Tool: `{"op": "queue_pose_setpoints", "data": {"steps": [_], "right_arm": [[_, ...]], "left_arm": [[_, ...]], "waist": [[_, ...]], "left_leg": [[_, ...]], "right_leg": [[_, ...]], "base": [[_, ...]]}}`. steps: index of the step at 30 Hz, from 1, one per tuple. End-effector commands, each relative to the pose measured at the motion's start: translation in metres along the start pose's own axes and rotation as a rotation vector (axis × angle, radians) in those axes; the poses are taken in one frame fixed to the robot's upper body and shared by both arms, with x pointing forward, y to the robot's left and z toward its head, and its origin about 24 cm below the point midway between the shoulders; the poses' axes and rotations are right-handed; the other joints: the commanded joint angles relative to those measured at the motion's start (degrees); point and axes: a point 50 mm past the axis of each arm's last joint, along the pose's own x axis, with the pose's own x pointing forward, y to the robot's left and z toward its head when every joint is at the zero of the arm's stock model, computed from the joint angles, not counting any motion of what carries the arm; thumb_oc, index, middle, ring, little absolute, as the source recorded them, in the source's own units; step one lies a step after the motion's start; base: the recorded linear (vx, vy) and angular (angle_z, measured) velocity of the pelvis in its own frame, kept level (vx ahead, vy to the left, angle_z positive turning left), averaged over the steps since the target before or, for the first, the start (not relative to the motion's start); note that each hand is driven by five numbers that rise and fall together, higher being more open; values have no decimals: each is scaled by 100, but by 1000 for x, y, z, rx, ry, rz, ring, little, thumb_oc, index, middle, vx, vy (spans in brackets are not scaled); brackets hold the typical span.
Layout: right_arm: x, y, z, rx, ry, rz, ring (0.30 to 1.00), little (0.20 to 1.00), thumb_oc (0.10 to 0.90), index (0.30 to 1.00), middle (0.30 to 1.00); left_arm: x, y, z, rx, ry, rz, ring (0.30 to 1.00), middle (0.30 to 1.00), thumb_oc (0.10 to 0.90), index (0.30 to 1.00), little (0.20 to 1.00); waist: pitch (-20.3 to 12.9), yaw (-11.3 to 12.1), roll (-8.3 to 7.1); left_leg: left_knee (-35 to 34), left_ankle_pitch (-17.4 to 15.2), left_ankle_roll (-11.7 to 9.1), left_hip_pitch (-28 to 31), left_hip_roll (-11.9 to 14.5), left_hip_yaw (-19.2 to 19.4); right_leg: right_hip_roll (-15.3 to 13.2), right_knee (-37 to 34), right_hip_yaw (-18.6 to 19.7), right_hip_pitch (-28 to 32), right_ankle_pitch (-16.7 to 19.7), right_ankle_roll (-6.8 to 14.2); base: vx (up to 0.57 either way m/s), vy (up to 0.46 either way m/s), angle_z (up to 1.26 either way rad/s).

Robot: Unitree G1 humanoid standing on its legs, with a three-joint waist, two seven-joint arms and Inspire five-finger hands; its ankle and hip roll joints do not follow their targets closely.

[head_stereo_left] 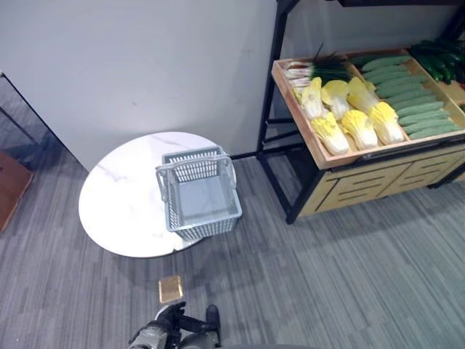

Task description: Get the vegetables into the basket

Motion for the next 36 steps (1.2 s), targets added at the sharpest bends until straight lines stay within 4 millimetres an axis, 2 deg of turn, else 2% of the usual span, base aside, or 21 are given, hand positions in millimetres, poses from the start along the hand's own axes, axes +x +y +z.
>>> {"op": "queue_pose_setpoints", "data": {"steps": [1,3,4,6,7,8,9,10,11,12,14,17,20,26,28,29,30,32,36], "right_arm": [[0,-2,10,3,-51,9,1000,1000,900,1000,1000],[0,0,12,11,-55,14,1000,1000,900,1000,1000],[0,2,14,20,-57,21,1000,1000,900,1000,1000],[0,4,20,24,-76,30,1000,1000,900,1000,1000],[0,4,20,24,-76,30,1000,1000,900,1000,1000],[0,2,30,17,-105,27,1000,1000,900,1000,1000],[0,3,37,25,-129,28,1000,1000,900,1000,1000],[0,3,37,29,-131,30,1000,1000,900,1000,1000],[0,3,31,33,-113,32,1000,1000,900,1000,1000],[0,6,30,33,-108,30,1000,1000,900,1000,1000],[0,7,27,17,-102,32,1000,1000,900,1000,1000],[1,9,18,-9,-72,36,1000,1000,900,1000,1000],[0,7,17,-14,-70,31,1000,1000,900,1000,1000],[0,6,20,-34,-86,23,1000,1000,900,1000,1000],[-1,4,33,-72,-139,11,1000,1000,900,1000,1000],[-4,2,57,-85,-244,-3,1000,1000,900,1000,1000],[-4,2,57,-85,-242,-3,1000,1000,900,1000,1000],[-13,-5,86,-102,-385,-27,1000,1000,900,1000,1000],[-31,-19,126,-54,-571,-47,1000,1000,900,1000,1000]], "left_arm": [[-6,9,-39,27,124,30,1000,1000,900,1000,1000],[-6,10,-38,35,123,31,1000,1000,900,1000,1000],[-6,13,-38,38,124,42,1000,1000,900,1000,1000],[-6,17,-36,47,116,47,1000,1000,900,1000,1000],[-6,17,-35,47,116,47,1000,1000,900,1000,1000],[-5,21,-28,49,94,58,1000,1000,900,1000,1000],[-4,22,-22,65,80,59,1000,1000,900,1000,1000],[-4,22,-21,70,79,58,1000,1000,900,1000,1000],[-4,24,-20,89,81,64,1000,1000,900,1000,1000],[-4,21,-19,103,80,51,1000,1000,900,1000,1000],[-4,20,-22,108,88,48,1000,1000,900,1000,1000],[-5,18,-29,99,108,45,1000,1000,900,1000,1000],[-6,16,-35,99,123,39,1000,1000,900,1000,1000],[-7,13,-42,90,139,33,1000,1000,900,1000,1000],[-7,14,-42,92,139,38,1000,1000,900,1000,1000],[-7,16,-41,92,125,49,1000,1000,900,1000,1000],[-7,16,-42,92,126,49,1000,1000,900,1000,1000],[-8,17,-45,94,126,55,1000,1000,900,1000,1000],[-9,14,-48,102,135,52,1000,1000,900,1000,1000]], "waist": [[15,80,13],[-8,80,-15],[-18,94,-70],[49,114,-78],[43,122,-79],[252,88,-80],[406,31,-3],[398,-14,2],[386,-78,-36],[349,-76,-94],[251,-60,-119],[98,17,-126],[46,29,-120],[-17,65,-115],[-36,74,-112],[-47,82,-102],[-47,77,-104],[-57,73,-100],[-78,86,-92]], "left_leg": [[234,-361,-477,226,417,193],[237,-438,-435,247,386,237],[214,-579,-336,322,316,278],[205,-655,-253,367,311,287],[207,-657,-252,358,311,295],[207,-683,-204,415,344,316],[168,-676,-217,452,418,238],[145,-701,-227,497,402,170],[86,-701,-233,510,314,76],[111,-718,-238,515,268,10],[50,-724,-255,460,254,47],[38,-747,-297,554,243,10],[38,-812,-327,647,249,12],[38,-884,-362,783,258,-21],[38,-901,-369,811,259,-25],[38,-839,-383,775,269,-23],[38,-902,-378,816,258,-32],[38,-901,-389,830,264,-33],[38,-841,-403,801,273,-28]], "right_leg": [[-108,86,64,-417,457,425],[-156,192,85,-469,426,473],[-230,584,146,-608,326,560],[-186,1284,145,-992,400,704],[-185,1313,154,-1017,387,705],[-161,2077,155,-1577,755,936],[-131,2375,116,-2090,882,930],[-101,2242,73,-2191,795,871],[66,1787,126,-2197,747,747],[-31,1274,-39,-1811,702,697],[55,895,36,-1628,681,604],[49,329,-74,-1208,730,527],[2,18,-82,-946,753,519],[-44,-84,-115,-735,712,512],[-46,-93,-116,-706,696,510],[-31,-100,-104,-744,751,504],[-41,-99,-110,-701,691,512],[-51,-94,-110,-690,690,524],[-53,-95,-128,-729,760,533]], "base": [[19,109,-9],[66,137,-15],[72,173,-30],[17,106,-32],[-89,62,-31],[-77,105,-27],[-37,119,-17],[94,88,-16],[136,19,49],[102,-1,86],[44,-31,88],[124,-32,24],[92,-11,-12],[62,-12,-10],[25,-7,1],[0,0,0],[0,0,0],[29,6,5],[0,3,3]]}}
